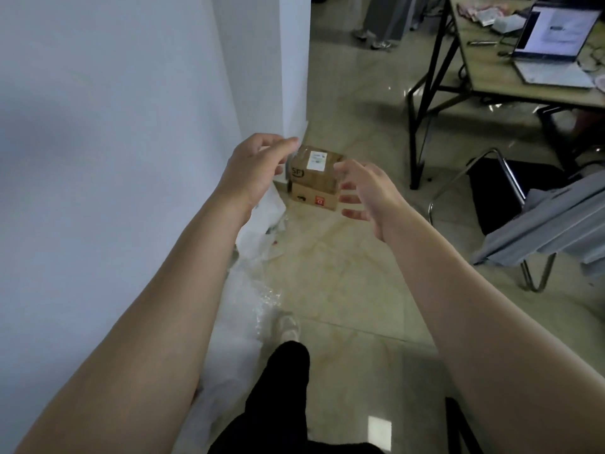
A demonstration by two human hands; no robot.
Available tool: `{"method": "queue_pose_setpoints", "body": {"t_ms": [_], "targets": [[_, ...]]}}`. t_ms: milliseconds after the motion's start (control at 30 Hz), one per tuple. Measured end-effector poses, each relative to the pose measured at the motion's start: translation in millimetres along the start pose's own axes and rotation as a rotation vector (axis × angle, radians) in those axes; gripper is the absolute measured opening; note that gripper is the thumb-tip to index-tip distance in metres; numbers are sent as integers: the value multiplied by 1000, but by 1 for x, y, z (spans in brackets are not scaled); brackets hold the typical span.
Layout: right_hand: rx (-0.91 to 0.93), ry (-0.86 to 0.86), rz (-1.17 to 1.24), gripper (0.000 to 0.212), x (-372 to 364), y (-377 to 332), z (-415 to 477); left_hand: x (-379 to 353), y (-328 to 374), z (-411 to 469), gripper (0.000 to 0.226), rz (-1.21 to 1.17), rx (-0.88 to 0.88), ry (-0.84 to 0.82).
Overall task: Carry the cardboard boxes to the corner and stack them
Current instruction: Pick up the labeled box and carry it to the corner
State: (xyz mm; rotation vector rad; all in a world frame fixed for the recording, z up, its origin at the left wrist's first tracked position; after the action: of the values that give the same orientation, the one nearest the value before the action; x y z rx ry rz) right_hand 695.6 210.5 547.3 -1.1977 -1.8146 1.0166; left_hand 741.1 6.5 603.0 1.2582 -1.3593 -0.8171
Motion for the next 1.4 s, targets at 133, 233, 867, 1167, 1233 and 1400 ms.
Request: {"method": "queue_pose_setpoints", "body": {"t_ms": [133, 233, 867, 1167, 1233, 1400], "targets": [[-17, 54, -22, 47, 22, -28, 86, -5, 6, 103, 42, -7, -8, -24], [-50, 87, -27, 42, 38, -50, 139, -7, 10, 173, 46, -24, 15, -42], [-214, 17, -83, 52, 145, -111, 465, -64, 32, 505, 54, 42, 137, 17], [-306, -69, -113, 58, 228, -85, 649, -128, 5, 670, 61, 99, 285, 153], [-319, -91, -137, 65, 235, -76, 678, -133, -5, 695, 59, 107, 307, 168], [-393, -144, -170, 75, 229, -41, 748, -144, -62, 757, 64, 151, 415, 161]]}}
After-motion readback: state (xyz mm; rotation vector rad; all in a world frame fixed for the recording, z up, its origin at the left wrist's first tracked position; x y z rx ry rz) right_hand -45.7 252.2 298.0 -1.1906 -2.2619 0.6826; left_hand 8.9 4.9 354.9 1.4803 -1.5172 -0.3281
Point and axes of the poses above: each hand's wrist, its own z-axis towards the middle knuckle, its own x-axis out of the back of the hand, y = z × x, the point moved 9 cm from there along z, towards the middle knuckle, and after that the axes turned 7 degrees about -y, right-handed, at the moved point
